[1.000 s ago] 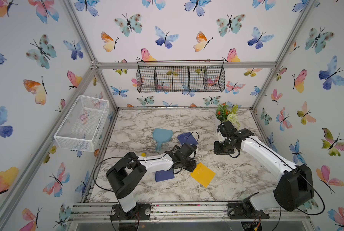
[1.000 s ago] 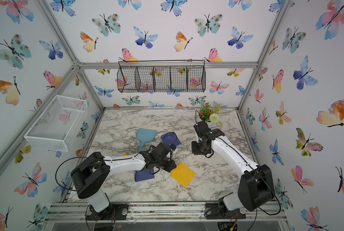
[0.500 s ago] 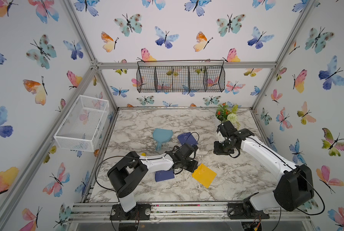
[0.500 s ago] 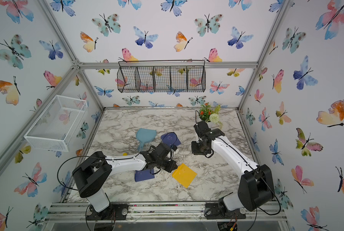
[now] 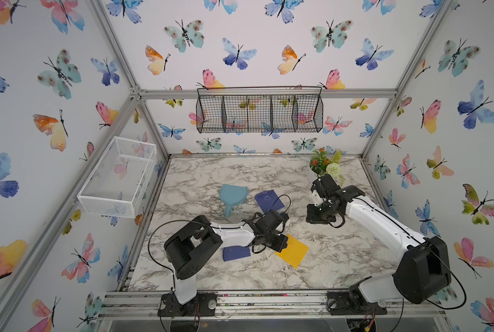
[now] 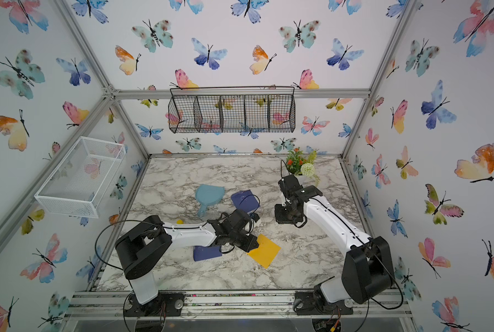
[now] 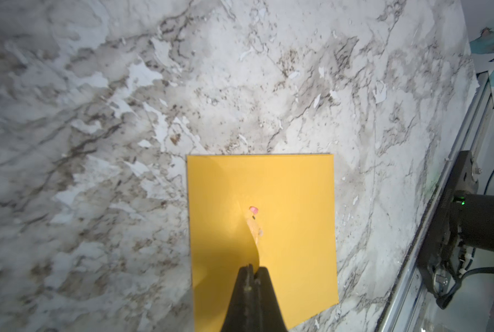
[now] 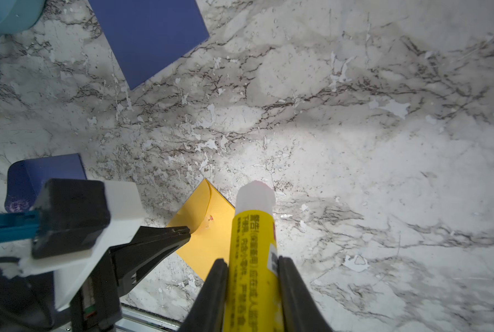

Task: Seal the envelope with a glue stick
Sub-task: Apply the envelope at the center of the board, then seal the envelope at the center of the board.

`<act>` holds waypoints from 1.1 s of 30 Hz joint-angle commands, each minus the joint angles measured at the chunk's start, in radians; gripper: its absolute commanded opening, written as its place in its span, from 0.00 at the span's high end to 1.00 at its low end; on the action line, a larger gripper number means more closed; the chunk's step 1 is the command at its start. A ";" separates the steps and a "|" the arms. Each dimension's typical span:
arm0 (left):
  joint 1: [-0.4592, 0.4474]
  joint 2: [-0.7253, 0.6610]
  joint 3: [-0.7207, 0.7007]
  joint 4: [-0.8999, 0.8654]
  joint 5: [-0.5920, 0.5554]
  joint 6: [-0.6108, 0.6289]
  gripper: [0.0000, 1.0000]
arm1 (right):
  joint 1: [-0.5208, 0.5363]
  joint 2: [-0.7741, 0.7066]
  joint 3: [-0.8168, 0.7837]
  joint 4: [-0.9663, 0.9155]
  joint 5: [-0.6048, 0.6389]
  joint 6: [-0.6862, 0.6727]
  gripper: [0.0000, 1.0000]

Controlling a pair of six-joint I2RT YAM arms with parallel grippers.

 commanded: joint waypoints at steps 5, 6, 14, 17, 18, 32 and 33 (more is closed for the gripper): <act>-0.006 0.035 0.019 -0.024 0.012 0.000 0.92 | -0.007 -0.016 -0.012 -0.015 -0.019 -0.014 0.98; -0.005 0.038 0.020 -0.026 0.009 0.000 0.89 | -0.007 -0.014 -0.011 -0.016 -0.021 -0.016 0.98; -0.005 0.065 0.036 -0.078 -0.032 -0.002 0.83 | -0.007 -0.003 -0.005 -0.019 -0.029 -0.020 0.98; -0.005 0.067 0.040 -0.098 -0.071 0.003 0.88 | -0.007 0.000 -0.004 -0.021 -0.031 -0.022 0.98; -0.009 0.069 0.040 -0.109 -0.093 0.008 0.90 | -0.007 0.000 -0.002 -0.022 -0.031 -0.022 0.98; -0.110 0.167 0.139 -0.313 -0.356 0.070 0.99 | -0.007 0.000 0.006 -0.035 -0.028 -0.032 0.98; -0.117 0.167 0.148 -0.333 -0.378 0.073 0.99 | -0.007 -0.001 0.007 -0.037 -0.027 -0.033 0.98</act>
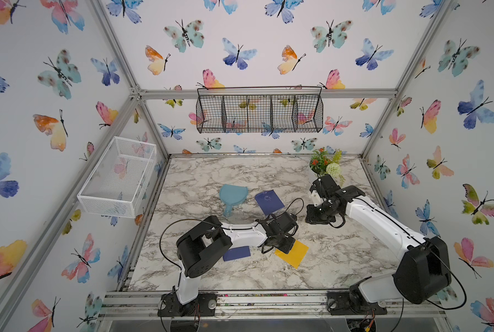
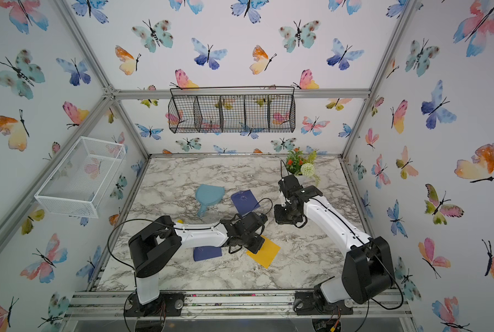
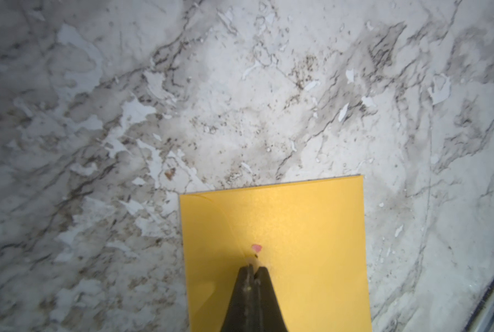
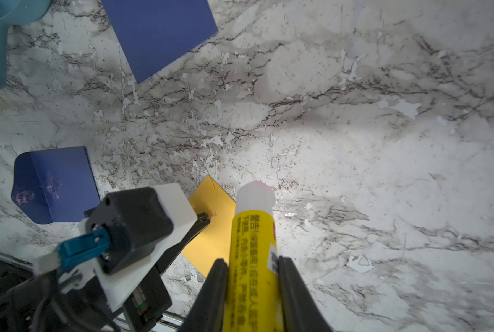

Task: Seal the envelope with a glue stick
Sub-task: Seal the envelope at the center of the board.

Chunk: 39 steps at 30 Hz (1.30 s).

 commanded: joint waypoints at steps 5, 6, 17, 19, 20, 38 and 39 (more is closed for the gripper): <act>-0.044 0.111 -0.023 -0.182 -0.152 0.025 0.99 | -0.007 -0.005 0.015 -0.039 0.003 -0.019 0.98; -0.048 0.109 -0.024 -0.185 -0.159 0.022 1.00 | -0.007 -0.007 0.015 -0.040 0.005 -0.019 0.98; -0.028 -0.041 -0.053 -0.069 -0.110 0.020 1.00 | -0.007 -0.017 0.015 -0.041 -0.001 -0.014 0.98; -0.013 -0.071 -0.047 -0.057 -0.091 0.023 1.00 | -0.007 -0.021 0.019 -0.042 0.002 -0.013 0.98; -0.005 -0.085 -0.045 -0.052 -0.080 0.024 1.00 | -0.007 -0.022 0.021 -0.041 0.004 -0.011 0.98; -0.017 -0.074 -0.010 -0.097 -0.063 0.041 1.00 | -0.007 -0.021 0.046 -0.056 0.009 -0.008 0.98; -0.021 -0.068 -0.011 -0.097 -0.066 0.044 1.00 | -0.007 -0.020 0.047 -0.057 0.009 -0.008 0.98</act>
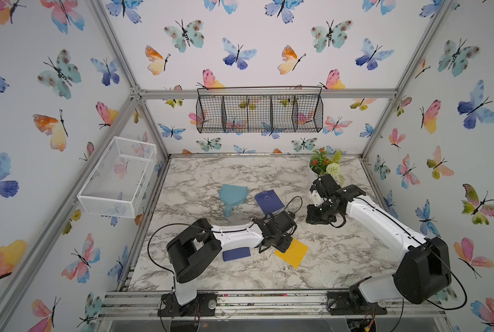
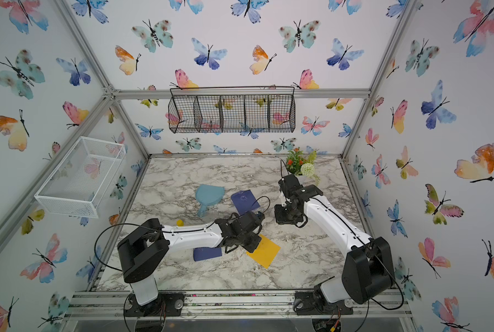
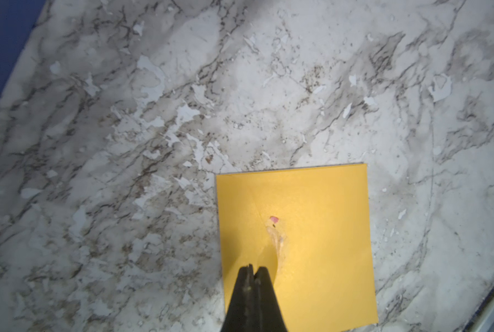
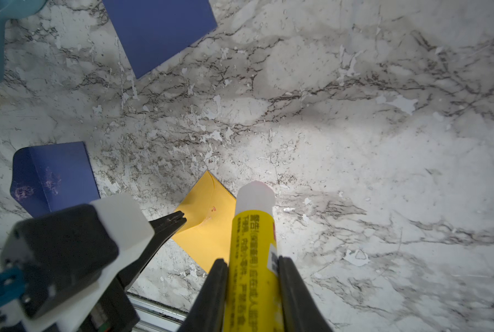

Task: Seal the envelope with a glue stick
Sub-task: Seal the envelope at the center of the board.

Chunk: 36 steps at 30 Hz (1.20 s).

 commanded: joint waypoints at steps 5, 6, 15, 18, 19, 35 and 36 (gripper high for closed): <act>-0.021 0.057 0.017 -0.049 -0.032 0.023 1.00 | -0.007 -0.016 0.035 -0.031 0.006 -0.003 0.98; -0.024 0.062 0.017 -0.049 -0.036 0.022 1.00 | -0.007 -0.016 0.036 -0.030 0.006 -0.003 0.98; -0.041 0.108 0.034 -0.071 -0.091 0.036 1.00 | -0.007 -0.004 0.041 -0.038 0.001 -0.009 0.98; -0.044 0.115 0.037 -0.076 -0.095 0.041 1.00 | -0.007 -0.001 0.041 -0.038 -0.001 -0.009 0.98; -0.047 0.119 0.041 -0.081 -0.100 0.041 1.00 | -0.007 0.001 0.042 -0.038 -0.003 -0.009 0.98; -0.121 0.220 0.064 -0.166 -0.168 0.039 1.00 | -0.007 0.009 0.065 -0.052 0.004 -0.020 0.98; -0.123 0.229 0.067 -0.175 -0.176 0.038 1.00 | -0.007 0.009 0.064 -0.052 0.004 -0.020 0.98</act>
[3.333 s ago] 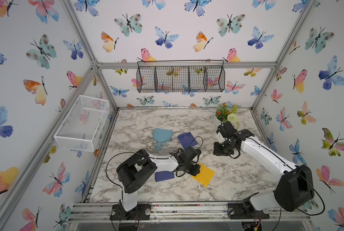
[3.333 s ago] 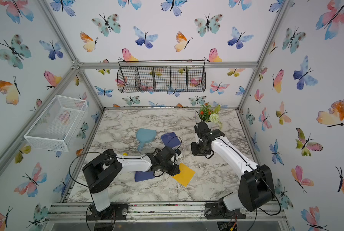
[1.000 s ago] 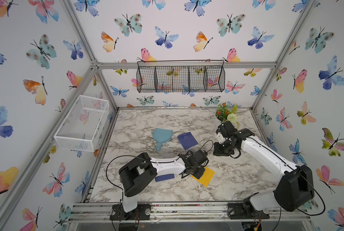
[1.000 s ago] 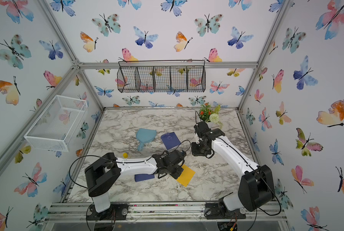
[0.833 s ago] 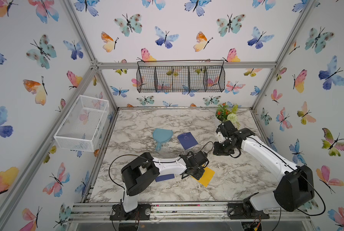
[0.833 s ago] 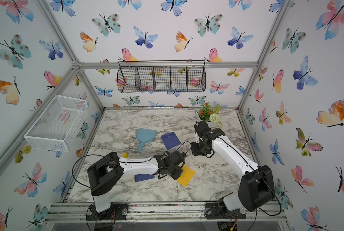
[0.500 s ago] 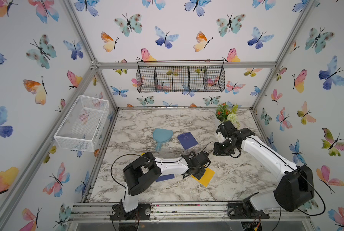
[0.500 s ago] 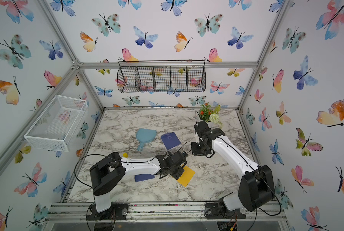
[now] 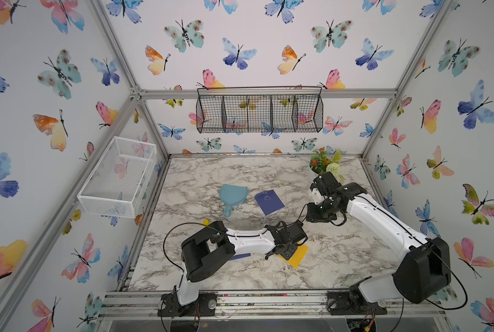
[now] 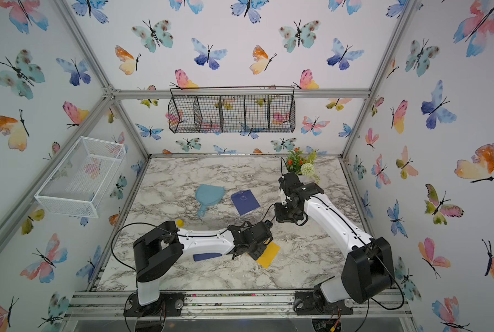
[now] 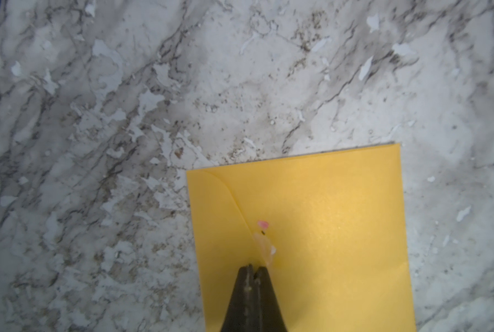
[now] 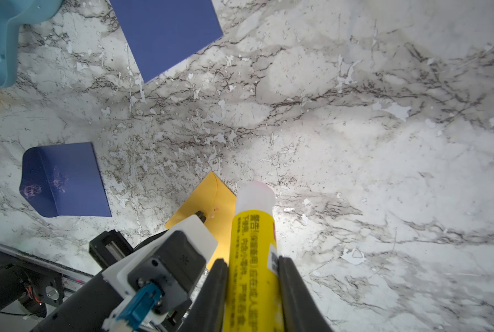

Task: Seal the envelope with a glue stick
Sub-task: Seal the envelope at the center of the board.

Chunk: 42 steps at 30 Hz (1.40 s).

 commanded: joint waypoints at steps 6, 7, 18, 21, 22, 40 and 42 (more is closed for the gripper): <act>-0.032 0.126 -0.016 -0.093 0.003 0.007 1.00 | -0.007 0.006 0.030 -0.028 0.008 -0.011 0.98; -0.035 0.127 -0.015 -0.092 0.005 0.009 1.00 | -0.007 0.004 0.032 -0.028 0.009 -0.009 0.98; 0.009 -0.045 0.015 -0.066 0.017 0.047 1.00 | -0.007 -0.004 0.049 -0.031 0.026 -0.009 0.98; 0.029 -0.098 0.022 -0.046 0.061 0.055 1.00 | -0.007 -0.001 0.052 -0.034 0.028 -0.009 0.98; 0.036 -0.111 0.023 -0.041 0.078 0.055 1.00 | -0.007 -0.001 0.053 -0.034 0.028 -0.009 0.98; 0.060 -0.065 -0.071 0.035 0.168 0.020 1.00 | -0.007 0.013 0.070 -0.044 0.031 -0.007 0.98; 0.064 -0.058 -0.078 0.049 0.180 0.017 1.00 | -0.007 0.013 0.070 -0.044 0.030 -0.006 0.98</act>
